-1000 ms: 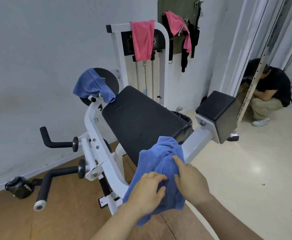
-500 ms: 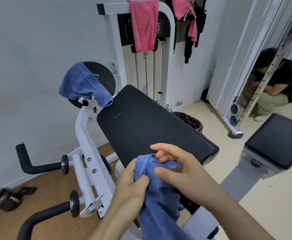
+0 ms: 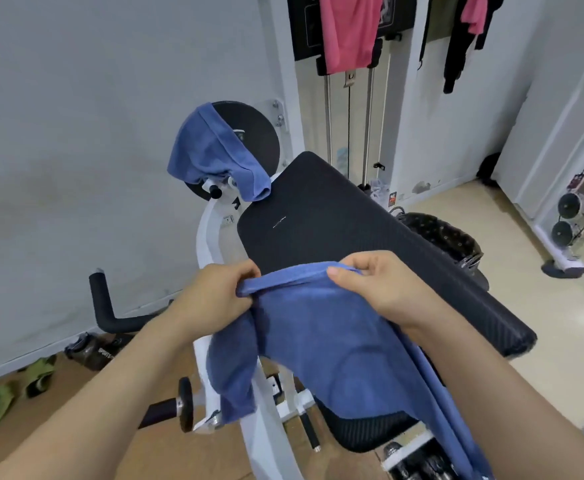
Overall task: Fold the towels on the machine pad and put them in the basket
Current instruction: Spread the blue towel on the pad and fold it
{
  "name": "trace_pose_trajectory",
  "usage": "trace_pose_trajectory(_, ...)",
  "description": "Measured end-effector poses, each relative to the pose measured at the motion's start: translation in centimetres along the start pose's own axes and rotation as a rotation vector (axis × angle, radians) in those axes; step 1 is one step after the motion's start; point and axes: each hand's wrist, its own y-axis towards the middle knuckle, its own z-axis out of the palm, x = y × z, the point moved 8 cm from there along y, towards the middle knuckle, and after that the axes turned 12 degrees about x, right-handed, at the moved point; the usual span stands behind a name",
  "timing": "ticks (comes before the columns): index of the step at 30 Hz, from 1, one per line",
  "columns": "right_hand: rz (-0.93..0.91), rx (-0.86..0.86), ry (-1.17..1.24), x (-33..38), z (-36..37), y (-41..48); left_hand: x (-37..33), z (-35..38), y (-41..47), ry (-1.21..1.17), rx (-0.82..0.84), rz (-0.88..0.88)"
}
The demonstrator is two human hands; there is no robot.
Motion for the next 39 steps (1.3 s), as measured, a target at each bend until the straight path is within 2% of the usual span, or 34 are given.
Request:
trace_pose_trajectory(1,0.025,-0.062,-0.041,-0.3,-1.0,0.8,1.4,0.4,0.7,0.079,0.000,-0.040)
trace_pose_trajectory(3,0.067,-0.208,-0.208,-0.7,-3.5,2.2,4.0,0.7,2.4,0.082,-0.016,-0.087)
trace_pose_trajectory(7,0.235,-0.422,-0.707,-1.7,-7.7,4.9,8.3,-0.6,7.0,-0.102,-0.076,-0.095)
trace_pose_trajectory(10,0.447,-0.442,-0.973,-3.0,-8.5,7.0,10.4,-2.3,11.8,-0.206,-0.108,-0.040)
trace_pose_trajectory(13,0.573,-0.422,-1.090,-3.4,-8.2,9.3,12.2,-3.8,17.3,-0.211,-0.101,0.017)
trace_pose_trajectory(16,0.631,-0.421,-1.107,-3.2,-7.7,11.6,13.3,-4.9,22.0,-0.127,-0.120,0.047)
trace_pose_trajectory(20,0.605,-0.480,-1.047,-3.3,-7.7,14.2,13.1,-5.6,27.1,-0.001,-0.142,0.065)
trace_pose_trajectory(26,0.644,-0.655,-0.989,-3.8,-10.2,14.3,9.0,-5.5,32.7,-0.089,-0.126,0.106)
trace_pose_trajectory(30,0.697,-0.701,-1.019,-3.8,-11.8,14.5,6.3,-6.2,36.4,-0.176,0.029,0.139)
trace_pose_trajectory(33,0.698,-0.721,-1.015,-4.2,-12.8,14.9,6.2,-6.4,38.4,-0.090,0.133,0.152)
trace_pose_trajectory(36,0.695,-0.713,-1.030,-4.2,-12.9,15.4,6.1,-7.4,40.2,-0.020,0.011,0.201)
trace_pose_trajectory(39,0.696,-0.736,-1.033,-4.1,-12.9,15.4,3.2,-8.3,42.1,0.031,-0.131,0.331)
